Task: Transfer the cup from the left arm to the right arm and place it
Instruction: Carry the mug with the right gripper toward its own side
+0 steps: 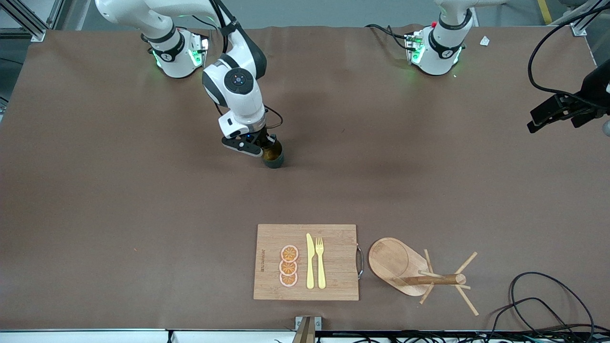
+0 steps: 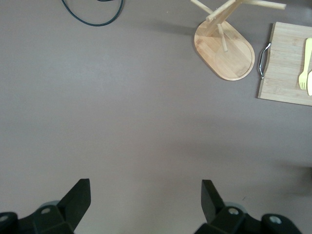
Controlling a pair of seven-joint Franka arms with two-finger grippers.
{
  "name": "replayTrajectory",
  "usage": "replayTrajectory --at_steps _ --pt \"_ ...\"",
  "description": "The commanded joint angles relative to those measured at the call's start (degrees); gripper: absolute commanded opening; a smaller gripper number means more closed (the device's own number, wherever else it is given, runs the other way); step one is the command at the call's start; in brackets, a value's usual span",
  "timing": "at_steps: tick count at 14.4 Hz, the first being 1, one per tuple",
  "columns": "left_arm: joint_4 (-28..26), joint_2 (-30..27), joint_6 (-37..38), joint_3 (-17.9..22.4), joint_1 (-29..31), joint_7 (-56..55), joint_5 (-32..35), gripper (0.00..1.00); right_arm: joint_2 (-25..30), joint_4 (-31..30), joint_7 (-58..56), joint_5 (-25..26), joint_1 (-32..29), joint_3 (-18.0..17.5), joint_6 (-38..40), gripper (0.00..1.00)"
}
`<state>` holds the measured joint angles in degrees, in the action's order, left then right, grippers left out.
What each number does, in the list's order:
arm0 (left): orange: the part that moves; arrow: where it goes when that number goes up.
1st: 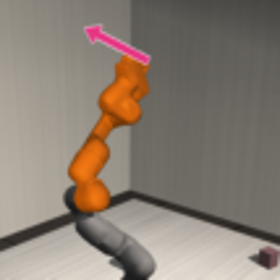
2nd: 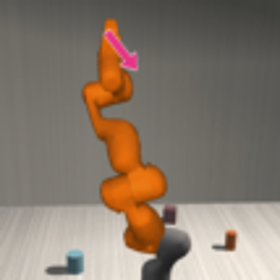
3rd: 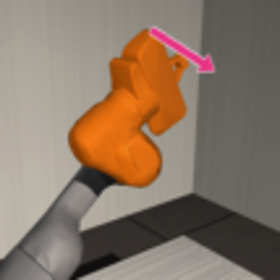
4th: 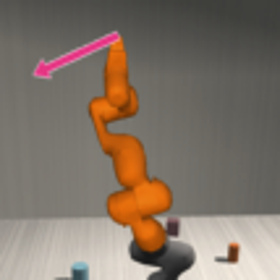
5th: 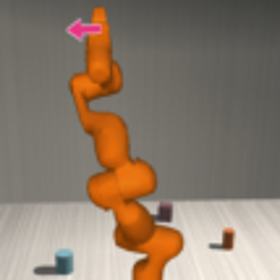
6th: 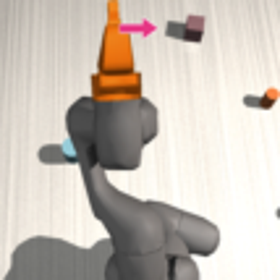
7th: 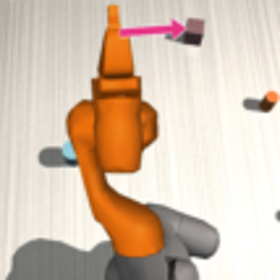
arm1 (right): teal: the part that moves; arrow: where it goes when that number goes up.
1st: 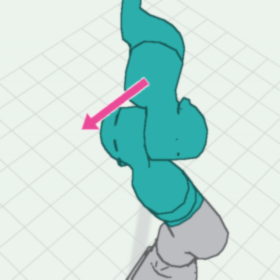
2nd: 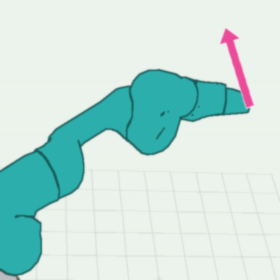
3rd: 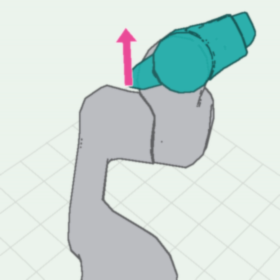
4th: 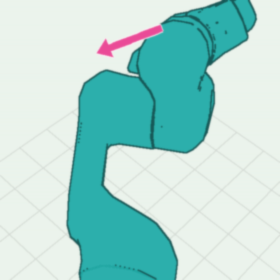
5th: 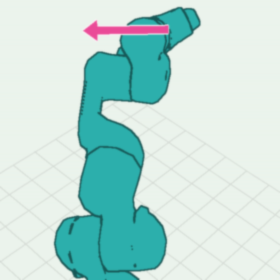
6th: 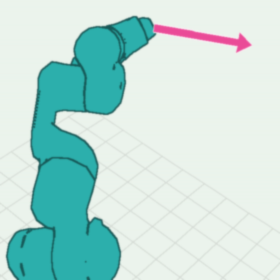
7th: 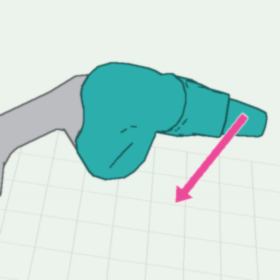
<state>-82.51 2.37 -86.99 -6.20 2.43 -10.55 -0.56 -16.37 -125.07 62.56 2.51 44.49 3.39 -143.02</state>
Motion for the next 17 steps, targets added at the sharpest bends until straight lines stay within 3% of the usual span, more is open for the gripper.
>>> replayTrajectory --at_steps 1,8,11,14,17 --pt "-0.4 0.0 -0.8 -0.4 -0.6 -0.8 1.1 1.00 0.5 0.6 -0.8 0.9 -1.1 0.4 0.7 0.00" --pt "-0.4 1.3 -1.4 -3.1 -1.1 -0.5 1.1 1.00 7.9 -0.5 -32.3 0.8 -9.9 0.4 10.7 0.00" --pt "-0.4 2.0 -1.7 -4.0 -1.2 -0.5 1.1 1.00 9.5 -3.9 -39.8 1.0 -11.3 0.7 8.7 0.00" --pt "-0.3 2.4 -2.2 -4.5 -1.4 -0.4 1.1 1.00 12.0 -8.8 -64.8 0.9 -21.2 0.6 4.0 0.00" --pt "-0.3 2.7 -3.3 -4.6 -1.7 -0.1 1.1 1.00 14.6 -11.6 -81.8 0.9 -27.4 0.6 3.9 0.00"
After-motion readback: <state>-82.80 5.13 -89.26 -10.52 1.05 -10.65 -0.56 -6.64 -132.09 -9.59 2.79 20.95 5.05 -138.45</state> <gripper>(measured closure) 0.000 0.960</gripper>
